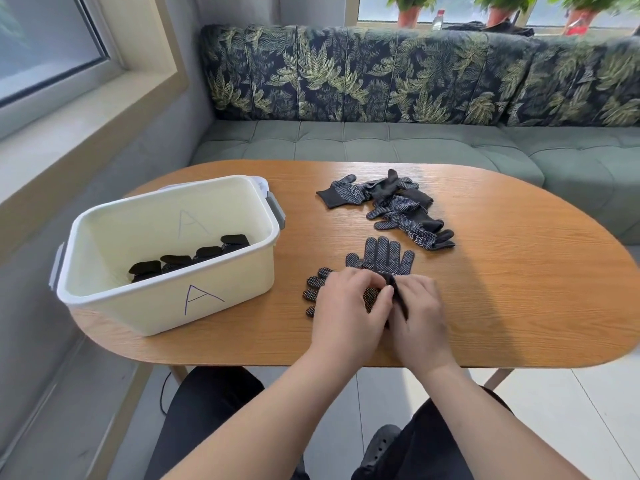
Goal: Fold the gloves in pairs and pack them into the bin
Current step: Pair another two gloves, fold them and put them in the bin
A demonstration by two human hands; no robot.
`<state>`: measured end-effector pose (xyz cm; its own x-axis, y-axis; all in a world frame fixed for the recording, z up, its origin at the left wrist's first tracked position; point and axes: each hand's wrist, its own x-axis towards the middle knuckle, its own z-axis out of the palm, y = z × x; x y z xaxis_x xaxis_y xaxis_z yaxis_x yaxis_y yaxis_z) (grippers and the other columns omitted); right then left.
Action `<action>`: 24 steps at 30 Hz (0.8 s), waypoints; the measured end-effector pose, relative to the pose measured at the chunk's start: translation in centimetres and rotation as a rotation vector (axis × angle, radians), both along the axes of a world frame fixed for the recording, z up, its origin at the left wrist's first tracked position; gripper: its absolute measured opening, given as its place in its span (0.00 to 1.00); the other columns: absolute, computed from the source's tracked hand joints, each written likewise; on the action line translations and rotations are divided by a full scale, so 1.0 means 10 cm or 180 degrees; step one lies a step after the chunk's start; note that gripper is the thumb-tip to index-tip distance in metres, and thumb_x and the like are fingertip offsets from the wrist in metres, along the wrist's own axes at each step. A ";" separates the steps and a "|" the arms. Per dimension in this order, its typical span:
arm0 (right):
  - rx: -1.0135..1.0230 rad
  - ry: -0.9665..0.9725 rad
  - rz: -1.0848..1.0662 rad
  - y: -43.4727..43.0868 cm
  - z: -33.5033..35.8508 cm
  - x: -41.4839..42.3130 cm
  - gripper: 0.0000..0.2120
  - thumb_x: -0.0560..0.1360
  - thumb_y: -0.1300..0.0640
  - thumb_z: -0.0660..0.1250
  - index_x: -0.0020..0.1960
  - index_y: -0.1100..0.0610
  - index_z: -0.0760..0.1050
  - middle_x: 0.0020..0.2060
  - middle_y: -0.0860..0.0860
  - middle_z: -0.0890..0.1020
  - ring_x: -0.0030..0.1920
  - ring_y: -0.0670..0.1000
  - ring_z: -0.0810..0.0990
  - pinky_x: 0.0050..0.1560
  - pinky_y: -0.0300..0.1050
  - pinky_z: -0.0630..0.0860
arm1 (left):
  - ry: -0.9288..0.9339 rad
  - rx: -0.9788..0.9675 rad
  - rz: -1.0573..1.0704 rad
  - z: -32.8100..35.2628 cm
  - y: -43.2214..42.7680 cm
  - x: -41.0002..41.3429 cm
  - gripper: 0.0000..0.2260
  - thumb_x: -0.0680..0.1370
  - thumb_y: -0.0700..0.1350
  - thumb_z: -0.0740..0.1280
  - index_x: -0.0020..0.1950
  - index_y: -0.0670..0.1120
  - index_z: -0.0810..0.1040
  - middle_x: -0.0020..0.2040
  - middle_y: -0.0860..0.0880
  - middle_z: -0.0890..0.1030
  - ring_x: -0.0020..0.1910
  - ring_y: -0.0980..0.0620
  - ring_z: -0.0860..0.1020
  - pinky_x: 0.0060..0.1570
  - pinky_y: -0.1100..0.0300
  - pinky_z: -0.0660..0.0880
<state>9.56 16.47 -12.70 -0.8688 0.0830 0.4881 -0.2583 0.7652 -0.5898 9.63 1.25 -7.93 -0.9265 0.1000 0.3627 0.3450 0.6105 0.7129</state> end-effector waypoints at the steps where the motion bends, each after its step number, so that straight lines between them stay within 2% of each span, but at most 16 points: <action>1: -0.0351 -0.0115 -0.0179 0.03 0.02 -0.01 0.19 0.84 0.46 0.58 0.56 0.55 0.84 0.51 0.46 0.83 0.61 0.53 0.75 0.64 0.58 0.74 | 0.0043 -0.0279 0.0046 -0.06 0.01 -0.02 0.15 0.82 0.61 0.63 0.59 0.54 0.82 0.57 0.56 0.80 0.60 0.52 0.75 0.62 0.52 0.73; 4: -0.1540 -0.0479 -0.0751 0.07 0.12 -0.01 0.15 0.82 0.43 0.58 0.45 0.46 0.79 0.46 0.45 0.82 0.52 0.54 0.79 0.54 0.50 0.71 | -0.0156 -0.1034 -0.0155 -0.22 -0.03 -0.09 0.28 0.83 0.65 0.52 0.77 0.51 0.71 0.75 0.52 0.73 0.78 0.49 0.66 0.77 0.49 0.65; 7: -0.2274 -0.0521 -0.1095 0.10 0.21 -0.01 0.18 0.80 0.43 0.61 0.39 0.53 0.79 0.39 0.48 0.84 0.41 0.49 0.79 0.44 0.50 0.70 | -0.0492 -0.1684 -0.0573 -0.34 -0.12 -0.18 0.37 0.80 0.69 0.42 0.84 0.51 0.60 0.84 0.52 0.63 0.85 0.48 0.54 0.84 0.47 0.49; 10: -0.2640 -0.0409 -0.1309 0.13 0.26 -0.01 0.21 0.85 0.49 0.64 0.37 0.57 0.78 0.34 0.49 0.82 0.36 0.48 0.76 0.38 0.38 0.72 | -0.0500 -0.1794 -0.0685 -0.40 -0.25 -0.24 0.37 0.81 0.69 0.41 0.85 0.52 0.58 0.85 0.53 0.61 0.85 0.50 0.53 0.84 0.47 0.48; 11: -0.2716 -0.0404 -0.1369 0.14 0.26 -0.02 0.21 0.86 0.50 0.63 0.37 0.58 0.77 0.34 0.49 0.80 0.35 0.49 0.75 0.36 0.39 0.72 | -0.0471 -0.1792 -0.0704 -0.41 -0.30 -0.25 0.36 0.81 0.69 0.42 0.85 0.53 0.58 0.85 0.54 0.61 0.85 0.51 0.53 0.84 0.47 0.48; 13: -0.2794 -0.0392 -0.1453 0.14 0.25 -0.02 0.24 0.86 0.48 0.62 0.36 0.60 0.74 0.33 0.53 0.77 0.34 0.51 0.71 0.38 0.49 0.70 | -0.0439 -0.1838 -0.0746 -0.44 -0.38 -0.26 0.36 0.81 0.69 0.42 0.85 0.53 0.59 0.85 0.54 0.61 0.85 0.51 0.53 0.84 0.48 0.47; 15: -0.2876 -0.0386 -0.1503 0.12 0.27 -0.02 0.25 0.84 0.45 0.62 0.37 0.62 0.74 0.34 0.53 0.76 0.36 0.52 0.71 0.40 0.51 0.69 | -0.0372 -0.1969 -0.0770 -0.47 -0.44 -0.28 0.36 0.82 0.70 0.43 0.85 0.54 0.59 0.85 0.54 0.60 0.85 0.50 0.52 0.84 0.48 0.47; 19: -0.3230 -0.0336 -0.1576 0.11 0.32 -0.02 0.21 0.85 0.48 0.63 0.38 0.57 0.78 0.35 0.47 0.80 0.38 0.49 0.75 0.43 0.49 0.72 | -0.0373 -0.2080 -0.0870 -0.45 -0.51 -0.33 0.37 0.81 0.70 0.43 0.86 0.53 0.57 0.86 0.54 0.57 0.86 0.48 0.47 0.84 0.48 0.44; 24: -0.3633 -0.0351 -0.1645 0.12 0.37 -0.01 0.20 0.84 0.48 0.64 0.39 0.58 0.77 0.36 0.45 0.80 0.39 0.48 0.76 0.43 0.46 0.72 | -0.0356 -0.2048 -0.1049 -0.41 -0.48 -0.45 0.36 0.83 0.70 0.46 0.86 0.54 0.55 0.87 0.55 0.57 0.86 0.51 0.45 0.84 0.47 0.44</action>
